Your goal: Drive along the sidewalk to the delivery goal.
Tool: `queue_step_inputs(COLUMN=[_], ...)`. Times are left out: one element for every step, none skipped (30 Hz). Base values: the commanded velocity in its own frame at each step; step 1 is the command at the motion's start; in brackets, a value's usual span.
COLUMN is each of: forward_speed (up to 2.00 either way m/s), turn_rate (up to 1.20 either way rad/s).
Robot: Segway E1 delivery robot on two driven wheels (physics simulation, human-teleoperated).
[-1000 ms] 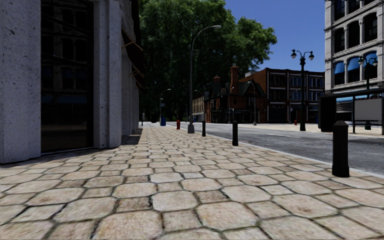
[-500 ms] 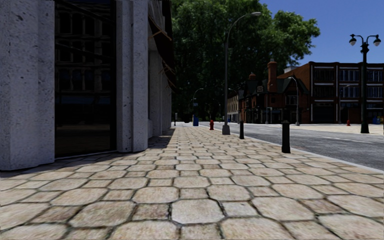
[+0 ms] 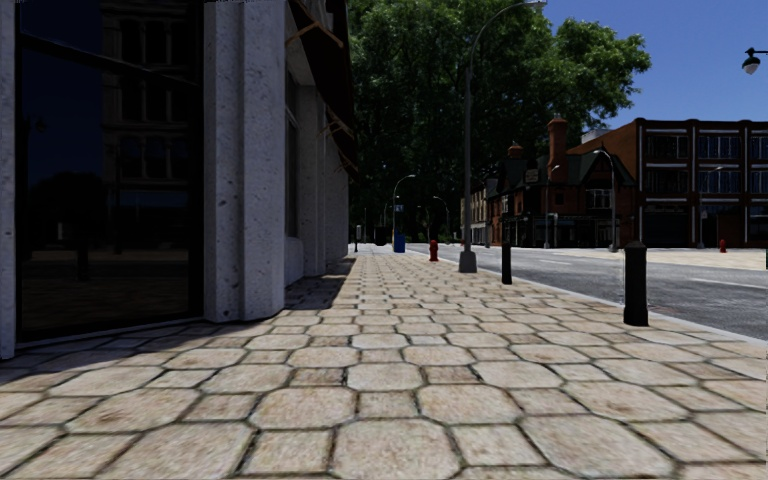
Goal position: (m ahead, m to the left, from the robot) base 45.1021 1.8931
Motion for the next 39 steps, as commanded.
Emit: queue_step_inputs(forward_speed=[2.0,2.0,2.0,2.0,2.0,2.0,2.0,2.0,2.0,2.0,2.0,2.0,2.0,2.0,2.0,2.0,2.0,2.0,2.0,2.0,2.0,2.0,2.0,2.0,2.0,2.0,2.0,2.0,2.0,2.0,2.0,2.0,2.0,2.0,2.0,2.0,2.0,2.0,2.0], turn_rate=[0.0,0.0,0.0,0.0,0.0,0.0,0.0,0.0,0.0,0.0,0.0,0.0,0.0,0.0,0.0,0.0,0.0,0.0,0.0,0.0,0.0,0.0,0.0,0.0,0.0,0.0,0.0,0.0,0.0,0.0,0.0,0.0,0.0,0.0,0.0,0.0,0.0,0.0,0.0])
